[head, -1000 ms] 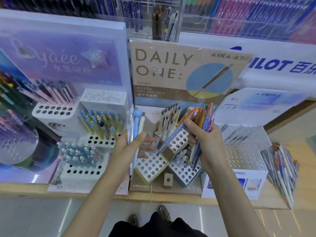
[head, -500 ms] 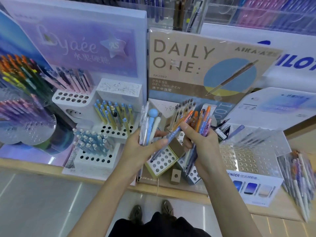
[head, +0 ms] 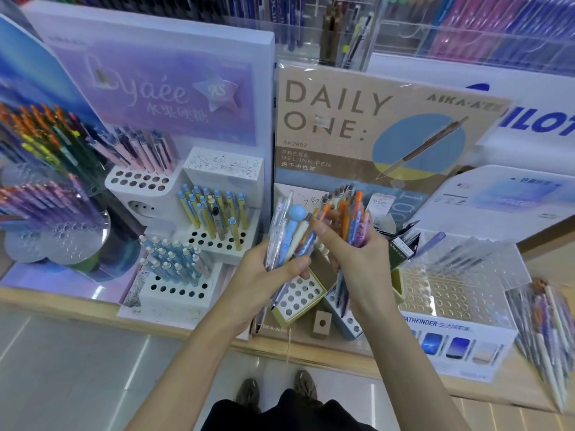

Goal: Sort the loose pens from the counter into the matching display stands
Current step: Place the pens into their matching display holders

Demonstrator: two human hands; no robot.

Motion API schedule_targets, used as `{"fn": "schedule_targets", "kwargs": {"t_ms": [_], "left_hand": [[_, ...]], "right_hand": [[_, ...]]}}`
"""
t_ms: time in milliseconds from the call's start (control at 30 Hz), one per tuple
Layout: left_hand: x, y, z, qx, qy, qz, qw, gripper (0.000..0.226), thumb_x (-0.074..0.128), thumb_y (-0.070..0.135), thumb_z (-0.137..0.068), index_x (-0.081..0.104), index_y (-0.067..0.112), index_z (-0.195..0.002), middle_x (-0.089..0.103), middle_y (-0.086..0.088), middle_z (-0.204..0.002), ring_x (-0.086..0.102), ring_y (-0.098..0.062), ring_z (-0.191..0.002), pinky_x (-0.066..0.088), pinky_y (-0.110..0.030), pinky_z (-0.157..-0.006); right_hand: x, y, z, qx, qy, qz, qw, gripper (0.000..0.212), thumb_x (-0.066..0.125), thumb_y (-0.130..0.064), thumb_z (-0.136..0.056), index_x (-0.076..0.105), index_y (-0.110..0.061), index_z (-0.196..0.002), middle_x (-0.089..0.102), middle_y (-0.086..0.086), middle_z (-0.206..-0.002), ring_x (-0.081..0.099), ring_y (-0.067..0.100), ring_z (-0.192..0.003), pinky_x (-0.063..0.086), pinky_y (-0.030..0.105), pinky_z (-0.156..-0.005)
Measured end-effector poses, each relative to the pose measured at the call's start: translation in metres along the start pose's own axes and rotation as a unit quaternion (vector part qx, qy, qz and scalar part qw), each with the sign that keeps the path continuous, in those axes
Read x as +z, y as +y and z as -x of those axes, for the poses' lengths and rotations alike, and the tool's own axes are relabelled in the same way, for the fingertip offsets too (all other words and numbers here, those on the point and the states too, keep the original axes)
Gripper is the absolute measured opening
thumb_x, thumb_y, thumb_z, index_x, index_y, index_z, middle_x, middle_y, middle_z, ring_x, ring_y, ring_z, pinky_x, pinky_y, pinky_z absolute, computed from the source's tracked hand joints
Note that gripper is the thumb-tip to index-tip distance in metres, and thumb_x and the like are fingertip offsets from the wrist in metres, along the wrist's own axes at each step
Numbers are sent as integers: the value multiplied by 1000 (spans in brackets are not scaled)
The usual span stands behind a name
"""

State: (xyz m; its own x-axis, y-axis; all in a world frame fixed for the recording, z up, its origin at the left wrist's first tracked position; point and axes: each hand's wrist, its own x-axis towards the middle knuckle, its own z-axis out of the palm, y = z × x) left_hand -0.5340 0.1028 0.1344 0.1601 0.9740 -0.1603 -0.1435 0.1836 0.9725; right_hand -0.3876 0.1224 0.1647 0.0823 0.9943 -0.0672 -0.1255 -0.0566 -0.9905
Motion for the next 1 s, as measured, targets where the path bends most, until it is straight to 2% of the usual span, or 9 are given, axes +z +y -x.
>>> {"fn": "schedule_targets", "kwargs": {"t_ms": [133,267,333,400,500,600,733,833,1000], "left_hand": [[-3,2,0,-1,-27,-16,1000,19,70,26,-72,67,17,-88,69,5,-67,66,-4,-67,49,-14,-64],[-3,-2,0,-4,-52,-24,998,13,73,27,-72,70,24,-84,68,4,-68,65,-6,-68,50,-16,-66],[-4,-3,1,-12,-77,-36,996,10,76,26,-75,71,29,-84,68,5,-69,64,-5,-68,50,-17,-67],[-3,-4,1,-19,-97,-42,994,14,74,24,-76,72,36,-83,67,8,-68,64,-4,-67,50,-16,-65],[-4,-3,0,-27,-116,-29,992,12,73,22,-76,68,27,-85,63,7,-66,60,-6,-62,50,-19,-59],[-3,-1,-2,-28,-133,-27,990,13,71,20,-78,68,32,-79,61,6,-62,56,-7,-55,47,-19,-54],[-2,2,-7,-33,-149,-24,988,13,72,24,-78,68,36,-75,60,4,-62,53,-9,-51,46,-19,-50],[-3,1,-9,-43,-161,-28,986,7,72,25,-79,66,28,-81,60,5,-62,52,-9,-51,47,-20,-52],[-7,-4,-9,-67,-161,-41,984,19,71,27,-81,58,15,-87,59,5,-62,49,-8,-48,45,-20,-48]], "right_hand": [[-7,-5,-6,24,-49,23,998,30,76,-11,-79,66,-12,-107,64,-13,-65,55,-3,-51,42,9,-51],[-17,-6,-7,48,-113,51,991,11,75,-12,-81,65,-11,-87,53,-13,-48,43,1,-40,37,13,-42],[-21,-4,-8,69,-122,50,989,12,76,-15,-79,64,-14,-79,47,-9,-48,36,8,-41,33,19,-41],[-25,-2,-9,82,-123,31,989,12,77,-14,-79,64,-13,-79,43,-2,-49,33,12,-42,31,22,-41],[-27,0,-8,74,-119,-25,990,10,73,-7,-80,65,-13,-80,43,1,-50,33,13,-41,32,21,-40],[-25,0,-5,58,-101,-69,991,16,70,1,-81,59,-9,-86,48,0,-53,34,12,-40,33,20,-40],[-21,-2,-2,51,-54,-135,988,24,66,9,-80,55,-11,-89,59,5,-71,36,10,-40,34,20,-38],[-19,-2,-2,40,-16,-140,989,24,64,10,-81,56,-11,-90,64,2,-72,37,9,-40,33,20,-39],[-25,-3,-10,18,49,-168,984,22,62,8,-84,57,-12,-90,60,3,-75,36,10,-42,32,22,-41]]}}
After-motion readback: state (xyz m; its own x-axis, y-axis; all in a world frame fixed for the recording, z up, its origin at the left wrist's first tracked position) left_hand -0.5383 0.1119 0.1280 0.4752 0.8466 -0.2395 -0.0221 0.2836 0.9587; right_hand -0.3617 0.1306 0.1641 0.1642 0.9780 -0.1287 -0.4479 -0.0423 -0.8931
